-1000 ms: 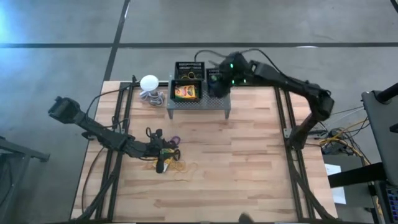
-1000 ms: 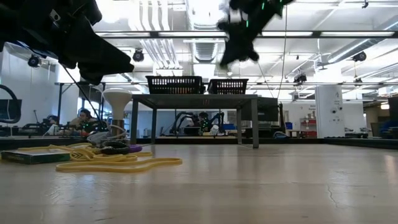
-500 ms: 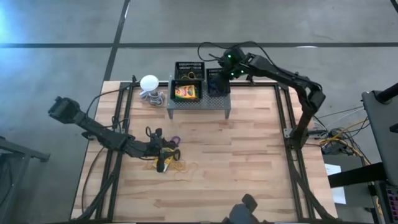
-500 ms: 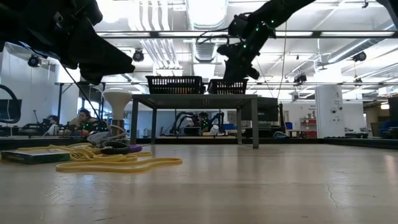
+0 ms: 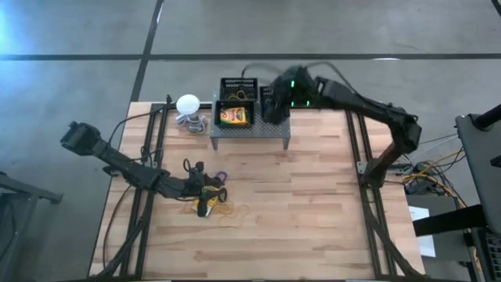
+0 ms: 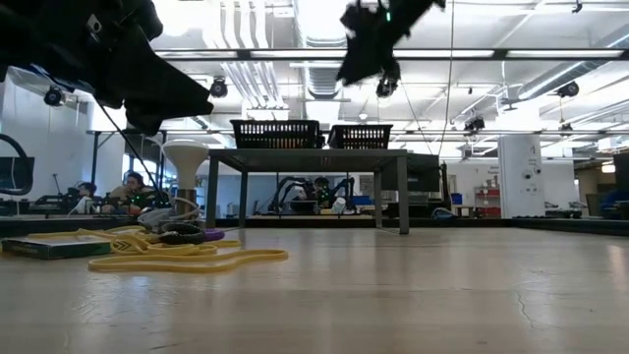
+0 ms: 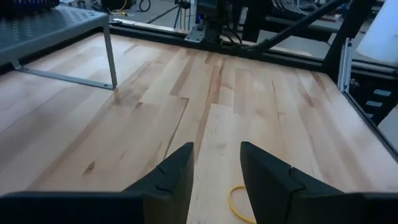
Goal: Pick & Place Office Desk Supplies
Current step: Put the top black spring keychain into the right black bin on the shelf
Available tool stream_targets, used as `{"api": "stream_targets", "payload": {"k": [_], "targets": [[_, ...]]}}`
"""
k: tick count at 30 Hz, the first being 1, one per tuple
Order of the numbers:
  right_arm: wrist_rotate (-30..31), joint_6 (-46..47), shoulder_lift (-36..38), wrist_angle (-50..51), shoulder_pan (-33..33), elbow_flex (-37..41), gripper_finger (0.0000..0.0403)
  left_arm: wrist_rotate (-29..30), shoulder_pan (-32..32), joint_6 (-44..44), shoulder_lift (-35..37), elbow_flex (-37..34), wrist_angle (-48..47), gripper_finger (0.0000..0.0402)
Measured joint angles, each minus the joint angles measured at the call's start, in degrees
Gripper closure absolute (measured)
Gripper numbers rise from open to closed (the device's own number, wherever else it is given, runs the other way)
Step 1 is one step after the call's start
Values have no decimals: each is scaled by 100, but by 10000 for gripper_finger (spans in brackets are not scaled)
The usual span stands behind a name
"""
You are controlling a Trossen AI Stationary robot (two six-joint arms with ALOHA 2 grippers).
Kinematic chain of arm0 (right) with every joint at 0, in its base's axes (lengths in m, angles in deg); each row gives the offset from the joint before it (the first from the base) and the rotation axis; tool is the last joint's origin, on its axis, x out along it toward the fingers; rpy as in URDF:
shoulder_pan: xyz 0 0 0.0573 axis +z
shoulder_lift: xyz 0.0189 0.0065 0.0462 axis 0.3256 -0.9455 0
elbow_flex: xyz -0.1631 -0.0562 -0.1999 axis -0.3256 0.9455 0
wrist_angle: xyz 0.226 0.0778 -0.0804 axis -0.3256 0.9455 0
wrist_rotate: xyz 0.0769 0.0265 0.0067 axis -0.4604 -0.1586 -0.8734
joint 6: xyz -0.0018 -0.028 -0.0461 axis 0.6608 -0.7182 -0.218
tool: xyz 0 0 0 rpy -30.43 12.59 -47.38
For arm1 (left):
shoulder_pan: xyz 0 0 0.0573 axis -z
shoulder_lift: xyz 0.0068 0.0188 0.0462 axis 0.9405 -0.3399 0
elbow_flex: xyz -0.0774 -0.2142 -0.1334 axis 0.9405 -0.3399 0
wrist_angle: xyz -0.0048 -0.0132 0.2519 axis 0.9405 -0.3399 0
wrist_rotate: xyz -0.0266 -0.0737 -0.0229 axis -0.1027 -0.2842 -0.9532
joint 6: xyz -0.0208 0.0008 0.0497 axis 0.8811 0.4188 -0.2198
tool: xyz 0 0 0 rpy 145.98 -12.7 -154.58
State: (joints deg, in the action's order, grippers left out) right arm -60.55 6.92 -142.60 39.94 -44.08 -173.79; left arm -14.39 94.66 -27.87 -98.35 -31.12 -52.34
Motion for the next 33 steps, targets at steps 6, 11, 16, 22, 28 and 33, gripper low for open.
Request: {"api": "stream_targets", "payload": {"k": [6,11,16,22,28,33], "targets": [[872,-163,195,2,1766,190,272,-657,105,349,80,459,-1366,268],[1443,80,-87,-450,3079,644,283,-600,131,1462,70,1449,-4701,275],[1966,520,-491,-1563,3880,1331,292,-711,142,2790,76,1971,-6843,277],[2556,1634,-923,-2972,4067,2080,301,-1892,362,3219,76,1780,-6914,277],[1594,1660,-1441,-4236,3875,2342,300,-2193,1007,3561,76,1467,-6037,277],[776,1769,-2100,-4390,3543,1811,295,-1337,1308,4194,74,1062,-5447,277]]}}
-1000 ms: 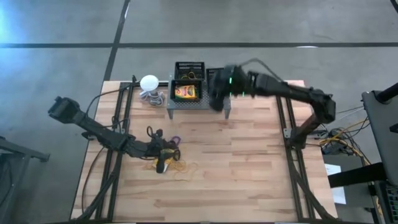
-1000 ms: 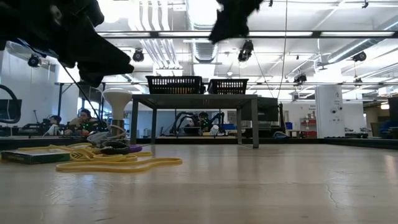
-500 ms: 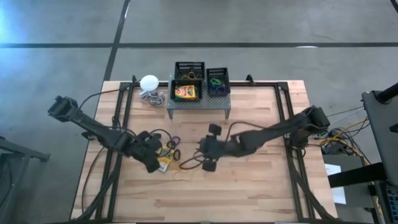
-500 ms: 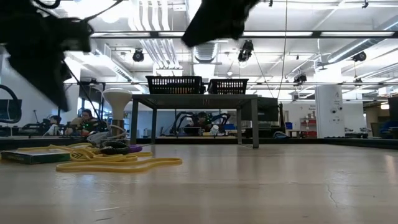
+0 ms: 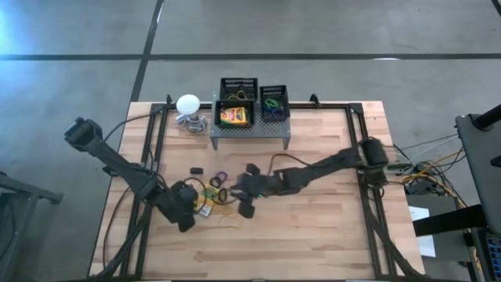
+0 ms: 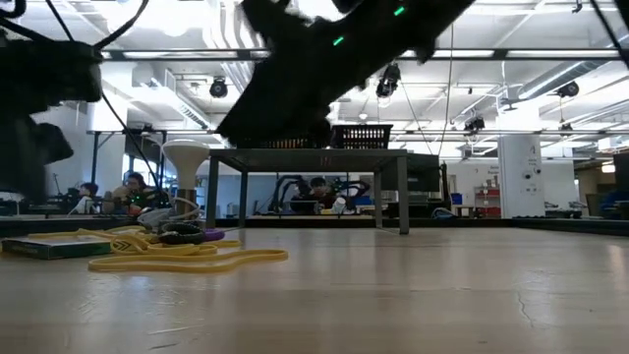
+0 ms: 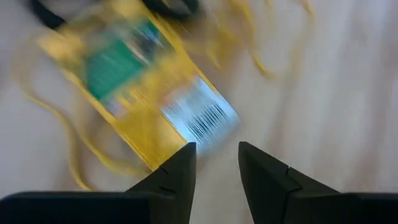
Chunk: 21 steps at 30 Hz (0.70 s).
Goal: Pick & Place Office Desk Supplies
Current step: Put the top black spring keychain into the right black bin on the shelf
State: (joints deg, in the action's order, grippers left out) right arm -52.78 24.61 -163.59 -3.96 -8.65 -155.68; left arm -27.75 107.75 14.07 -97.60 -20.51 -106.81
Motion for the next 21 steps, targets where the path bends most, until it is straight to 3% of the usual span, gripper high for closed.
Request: {"api": "stream_targets", "payload": {"k": [3,7,15,21], "targets": [[-67,79,-536,136,-187,-521,286,1236,116,565,0,-232,373,277],[-69,184,-1176,534,-446,-1351,267,2091,141,1270,0,-488,735,277],[-71,143,-2137,1667,-848,-2682,243,2256,152,1750,-4,-745,857,277],[-451,-116,-2434,1954,-902,-2999,269,2217,167,2112,-4,-945,881,277]]}}
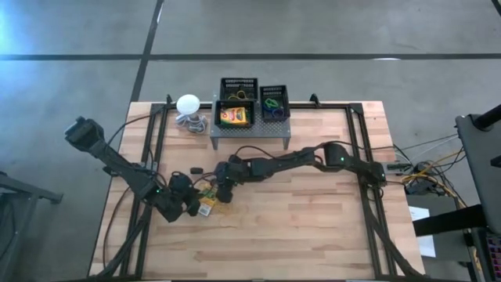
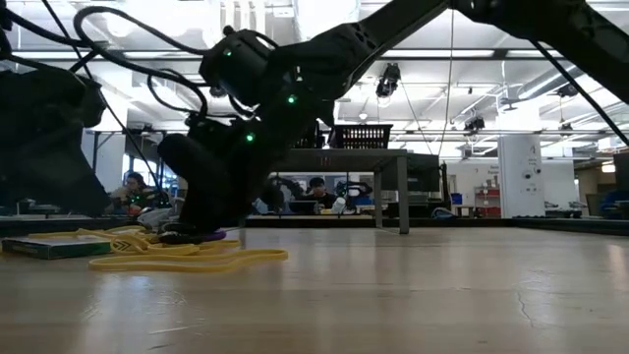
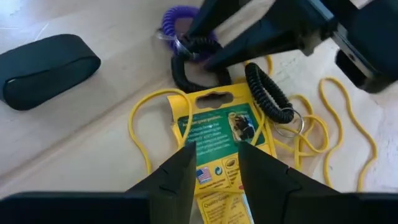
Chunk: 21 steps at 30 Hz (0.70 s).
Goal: Pick & Place Office Desk Supplies
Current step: Put the top black spring keychain into the right black bin on the shelf
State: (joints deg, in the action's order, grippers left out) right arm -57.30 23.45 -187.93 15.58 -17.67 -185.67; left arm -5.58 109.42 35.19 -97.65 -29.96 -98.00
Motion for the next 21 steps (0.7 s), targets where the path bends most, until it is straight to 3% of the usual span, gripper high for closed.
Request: {"api": "stream_targets", "payload": {"k": [7,16,21], "targets": [[-29,-91,138,248,21,-57,376,157,0,-82,0,-5,70,277],[335,-188,1064,1776,202,-49,374,405,2,-619,2,-5,401,277],[857,-421,1854,2309,306,29,374,626,2,-1136,4,-5,742,277]]}}
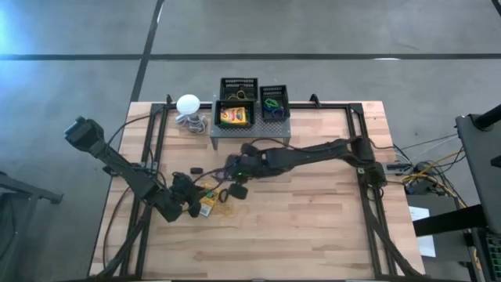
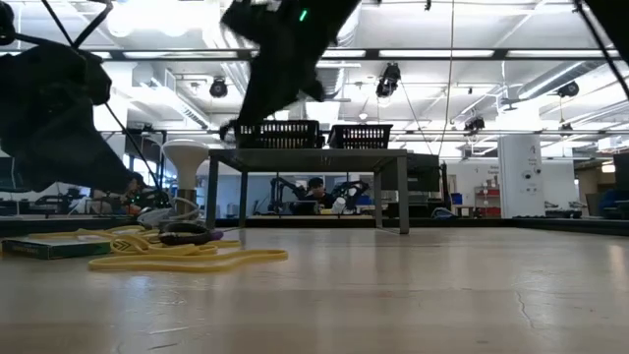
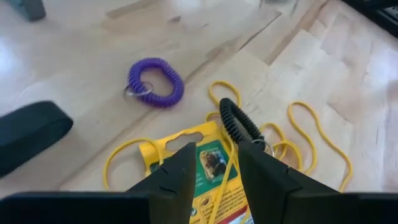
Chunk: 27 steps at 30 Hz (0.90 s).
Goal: Pick & Place Office Desk Supplies
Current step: Put the top black spring keychain into the right black bin on the shelf
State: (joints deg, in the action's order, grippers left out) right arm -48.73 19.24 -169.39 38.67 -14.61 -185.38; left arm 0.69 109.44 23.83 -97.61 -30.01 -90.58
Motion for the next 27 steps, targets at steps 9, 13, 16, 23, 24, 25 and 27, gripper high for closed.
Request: {"api": "stream_targets", "payload": {"k": [9,13,16,23,24,25,27], "targets": [[1048,-784,1302,-116,-465,186,374,57,0,-392,1,-2,98,277],[1134,-1030,1637,55,-1064,193,374,102,0,-415,1,-1,119,277],[1149,-960,1745,441,-1612,193,374,104,0,-415,1,-2,116,277],[1003,-557,1667,1108,-2766,355,374,106,0,-415,1,-2,118,277],[892,-544,1640,1102,-2873,364,374,106,0,-413,1,-2,118,277],[764,-541,1620,1105,-2981,375,374,114,0,-414,1,-1,118,277],[450,-529,1597,1126,-3158,383,374,126,0,-413,1,-2,120,277]]}}
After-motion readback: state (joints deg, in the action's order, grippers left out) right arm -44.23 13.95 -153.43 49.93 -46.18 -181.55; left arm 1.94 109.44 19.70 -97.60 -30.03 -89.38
